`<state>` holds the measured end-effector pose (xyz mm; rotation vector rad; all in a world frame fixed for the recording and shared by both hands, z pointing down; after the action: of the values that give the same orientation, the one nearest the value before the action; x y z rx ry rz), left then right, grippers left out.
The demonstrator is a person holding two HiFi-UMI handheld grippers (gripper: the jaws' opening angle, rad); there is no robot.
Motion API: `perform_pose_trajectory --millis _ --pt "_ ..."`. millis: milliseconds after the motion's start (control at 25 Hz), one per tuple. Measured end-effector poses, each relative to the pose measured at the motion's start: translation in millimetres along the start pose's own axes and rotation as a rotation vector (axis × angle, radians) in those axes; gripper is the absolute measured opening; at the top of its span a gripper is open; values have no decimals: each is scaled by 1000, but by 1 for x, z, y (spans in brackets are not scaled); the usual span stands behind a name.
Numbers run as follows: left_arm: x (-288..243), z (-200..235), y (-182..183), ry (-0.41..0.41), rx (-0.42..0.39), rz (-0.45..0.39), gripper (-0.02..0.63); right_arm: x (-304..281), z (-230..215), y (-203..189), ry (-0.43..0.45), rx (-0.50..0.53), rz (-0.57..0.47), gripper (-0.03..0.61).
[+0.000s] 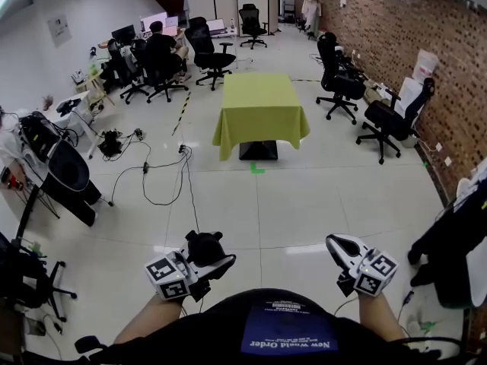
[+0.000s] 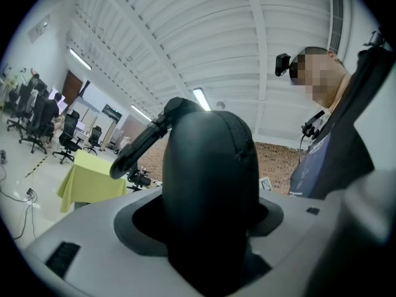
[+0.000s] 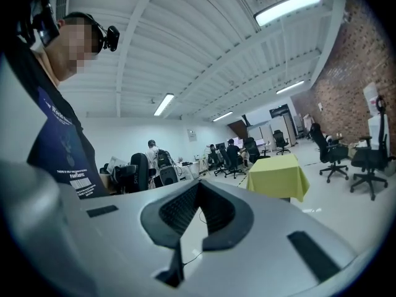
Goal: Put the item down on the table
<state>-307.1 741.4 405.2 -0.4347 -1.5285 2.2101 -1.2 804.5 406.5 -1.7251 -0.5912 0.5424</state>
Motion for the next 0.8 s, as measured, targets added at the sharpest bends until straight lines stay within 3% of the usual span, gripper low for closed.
perform_pose_trajectory --millis 200,400,800 --pt "5 73 19 32 5 -19 319 -81 -25 10 53 5 11 -12" --pt "-13 114 28 59 24 -25 319 -123 -64 20 85 -2 36 -12" --pt "-125 150 60 167 19 -65 319 -148 -204 54 198 9 64 -12"
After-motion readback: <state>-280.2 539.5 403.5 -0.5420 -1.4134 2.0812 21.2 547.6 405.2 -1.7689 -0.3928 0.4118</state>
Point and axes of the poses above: the fingertips, and each gripper's own axes: x backward along the fingers, z to its left, y out of its top, the point moved 4 cm from there along x, backward along the fingers, and after that the axes turned 15 degrees about y, right-handed, at the moved point
